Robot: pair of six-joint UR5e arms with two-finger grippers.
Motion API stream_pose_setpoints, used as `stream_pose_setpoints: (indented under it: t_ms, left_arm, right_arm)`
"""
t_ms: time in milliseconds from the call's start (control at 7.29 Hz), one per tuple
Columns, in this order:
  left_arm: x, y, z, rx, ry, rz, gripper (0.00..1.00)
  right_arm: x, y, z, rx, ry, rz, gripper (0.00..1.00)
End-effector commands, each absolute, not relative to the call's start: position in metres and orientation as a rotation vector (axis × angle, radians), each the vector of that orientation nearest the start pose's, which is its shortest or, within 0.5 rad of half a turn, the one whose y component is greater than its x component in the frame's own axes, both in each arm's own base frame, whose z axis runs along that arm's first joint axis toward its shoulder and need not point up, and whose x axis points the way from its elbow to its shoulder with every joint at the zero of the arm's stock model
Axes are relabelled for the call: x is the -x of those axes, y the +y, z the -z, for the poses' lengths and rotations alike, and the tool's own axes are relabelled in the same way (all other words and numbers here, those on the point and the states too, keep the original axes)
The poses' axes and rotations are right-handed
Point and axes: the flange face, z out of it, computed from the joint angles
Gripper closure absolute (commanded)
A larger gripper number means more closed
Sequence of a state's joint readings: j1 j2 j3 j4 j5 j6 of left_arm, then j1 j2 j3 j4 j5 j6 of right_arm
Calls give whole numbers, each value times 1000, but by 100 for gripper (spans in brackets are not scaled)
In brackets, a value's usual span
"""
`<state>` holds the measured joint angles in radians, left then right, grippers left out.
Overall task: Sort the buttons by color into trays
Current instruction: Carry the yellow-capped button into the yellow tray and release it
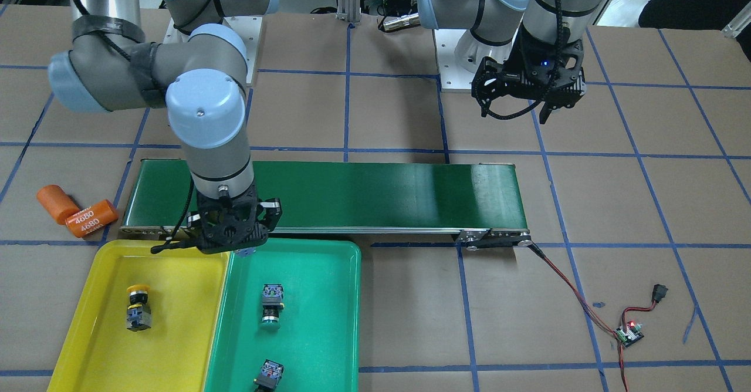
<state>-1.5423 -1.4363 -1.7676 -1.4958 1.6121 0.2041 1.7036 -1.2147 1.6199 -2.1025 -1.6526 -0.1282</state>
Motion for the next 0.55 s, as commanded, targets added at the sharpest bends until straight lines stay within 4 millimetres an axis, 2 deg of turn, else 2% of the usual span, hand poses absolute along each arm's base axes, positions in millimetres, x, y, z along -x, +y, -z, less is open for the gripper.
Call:
stream_pose_setpoints:
  t_ms: [0,274,412]
  left_arm:
    - [120,-419,-467,-278,3115,-41,0]
    - [120,-417,-467,-278,3116,-38,0]
    - [121,-416,-466,-279,3121,-40,0]
  right_arm:
    - [-172,-641,-314,418,3190,193,100]
    - [-145,-662,-302,425,3165,182,100]
    - [-129,-670,-290,446,3165,160,100]
